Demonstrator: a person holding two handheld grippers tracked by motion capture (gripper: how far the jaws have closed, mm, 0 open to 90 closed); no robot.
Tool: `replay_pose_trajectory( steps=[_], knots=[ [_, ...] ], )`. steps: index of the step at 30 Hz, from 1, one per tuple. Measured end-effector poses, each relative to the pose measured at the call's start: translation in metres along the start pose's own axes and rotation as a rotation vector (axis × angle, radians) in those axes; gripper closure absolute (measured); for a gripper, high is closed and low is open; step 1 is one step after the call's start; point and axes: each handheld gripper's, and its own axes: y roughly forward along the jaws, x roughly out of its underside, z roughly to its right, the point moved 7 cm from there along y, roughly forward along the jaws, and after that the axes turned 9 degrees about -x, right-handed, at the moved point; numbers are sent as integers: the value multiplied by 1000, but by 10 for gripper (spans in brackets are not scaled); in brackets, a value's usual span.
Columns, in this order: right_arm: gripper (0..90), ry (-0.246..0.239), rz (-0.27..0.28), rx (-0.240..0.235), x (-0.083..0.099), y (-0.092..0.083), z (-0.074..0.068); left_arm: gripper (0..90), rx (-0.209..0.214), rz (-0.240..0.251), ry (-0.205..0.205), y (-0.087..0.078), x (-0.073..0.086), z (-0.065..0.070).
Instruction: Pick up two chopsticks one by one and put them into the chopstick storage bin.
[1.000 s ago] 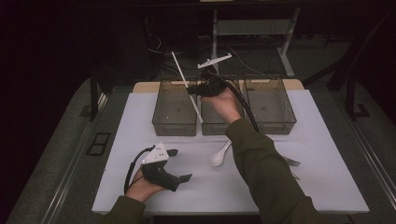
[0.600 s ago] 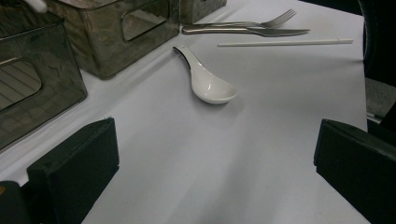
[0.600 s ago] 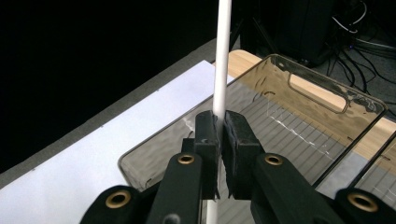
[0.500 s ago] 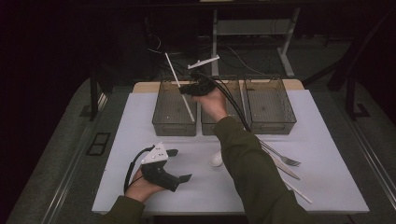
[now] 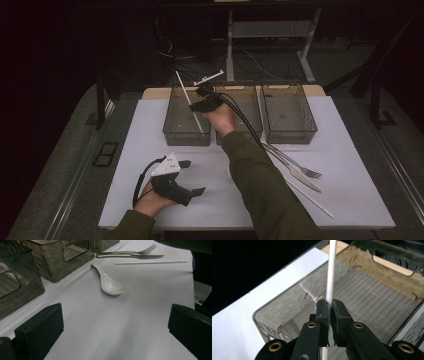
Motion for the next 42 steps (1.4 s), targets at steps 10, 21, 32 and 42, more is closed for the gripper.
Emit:
replay_pose_trajectory(
  steps=[10, 21, 32, 42],
  knots=[
    [840, 14, -72, 11, 14, 17, 5, 0, 3, -2, 2, 0, 0, 0],
    [671, 3, -69, -11, 16, 9, 4, 0, 3, -2, 2, 0, 0, 0],
    [505, -23, -46, -49, 22, -30, -1, 0, -1, -9, 6, 1, 1, -1],
    [433, -70, -29, -71, 39, -72, -8, 0, -6, -14, 10, 2, 2, 0]
  ],
)
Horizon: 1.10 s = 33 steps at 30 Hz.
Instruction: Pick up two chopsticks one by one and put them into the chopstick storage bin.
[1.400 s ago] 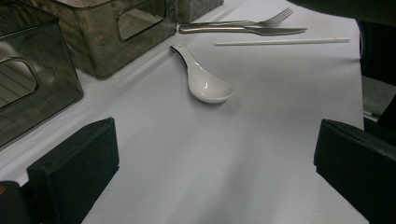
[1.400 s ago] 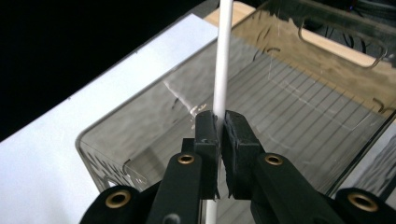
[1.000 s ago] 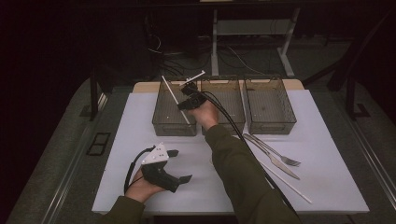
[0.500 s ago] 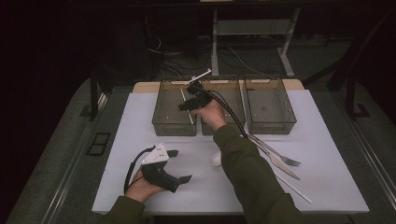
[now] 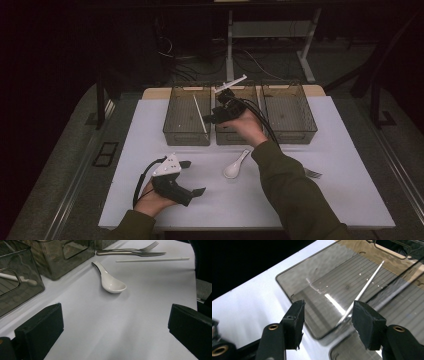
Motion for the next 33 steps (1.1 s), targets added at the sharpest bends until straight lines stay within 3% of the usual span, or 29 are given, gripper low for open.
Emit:
replay_pose_trajectory(
  steps=[4, 20, 33],
  knots=[
    [430, -14, 14, -10, 8, -16, -3, 0, 0, -8, 11, 0, 1, -1],
    [414, -42, 35, -21, 46, -66, -9, 0, 4, -9, -8, 1, 2, -1],
    [408, -42, 59, -5, 91, -102, -7, 0, 0, -11, -11, 1, 3, -1]
  ],
)
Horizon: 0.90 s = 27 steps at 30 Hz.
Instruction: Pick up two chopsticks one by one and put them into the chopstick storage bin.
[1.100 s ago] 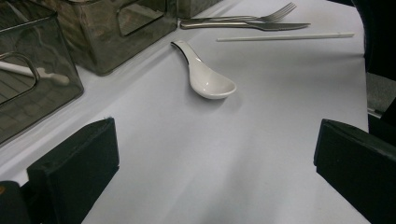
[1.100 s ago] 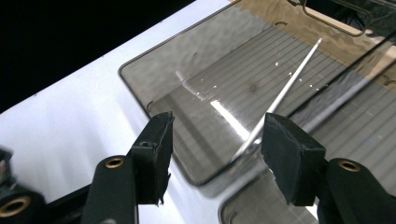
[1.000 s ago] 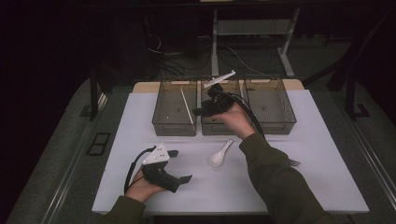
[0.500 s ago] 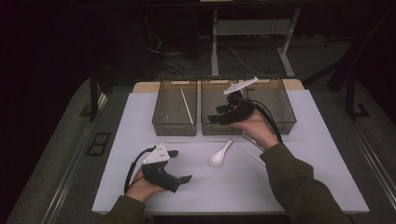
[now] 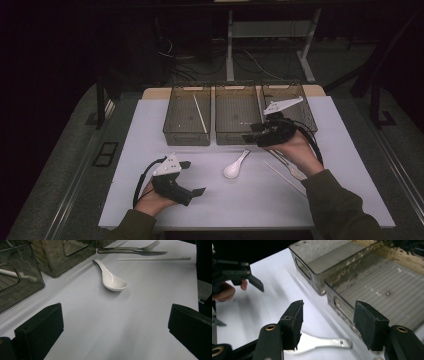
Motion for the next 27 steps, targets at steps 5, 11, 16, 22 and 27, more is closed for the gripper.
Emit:
replay_pose_trajectory(
  steps=[5, 11, 16, 22, 27],
  knots=[
    [412, 6, 8, 12, 18, -14, 2, 0, 0, 0, -5, 1, 0, 0],
    [419, 24, -7, 34, 44, -29, 2, 0, -3, -4, -3, 1, 1, 0],
    [436, 36, -37, 50, 69, -38, 3, 0, -3, -2, -8, 1, 2, -1],
    [472, 47, -68, 75, 91, -51, 5, 0, -7, 1, -7, 1, 2, -2],
    [524, 54, -104, 82, 109, -59, 3, 0, -8, 0, -9, -1, 2, -2]
  ],
)
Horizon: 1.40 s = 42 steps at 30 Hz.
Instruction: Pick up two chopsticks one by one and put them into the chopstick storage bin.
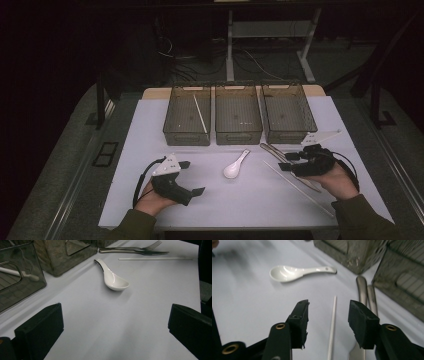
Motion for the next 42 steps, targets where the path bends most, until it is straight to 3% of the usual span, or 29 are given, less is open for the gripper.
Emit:
replay_pose_trajectory(
  steps=[8, 22, 29, 33, 42],
  knots=[
    [638, 3, -94, 25, 31, -2, -3, 0, -1, 1, 6, -1, 0, 0],
    [772, 37, -162, 60, 69, -7, -5, 0, -3, -6, 11, -1, 1, 1],
    [803, 45, -180, 78, 80, -7, -7, 0, -4, -6, 12, -1, 1, 1],
    [826, 23, -203, 101, 85, -4, -7, 0, -4, -6, 13, -1, 1, 1],
    [842, 18, -216, 124, 85, -3, -8, 0, -2, -9, 15, 0, 1, 3]
  ],
)
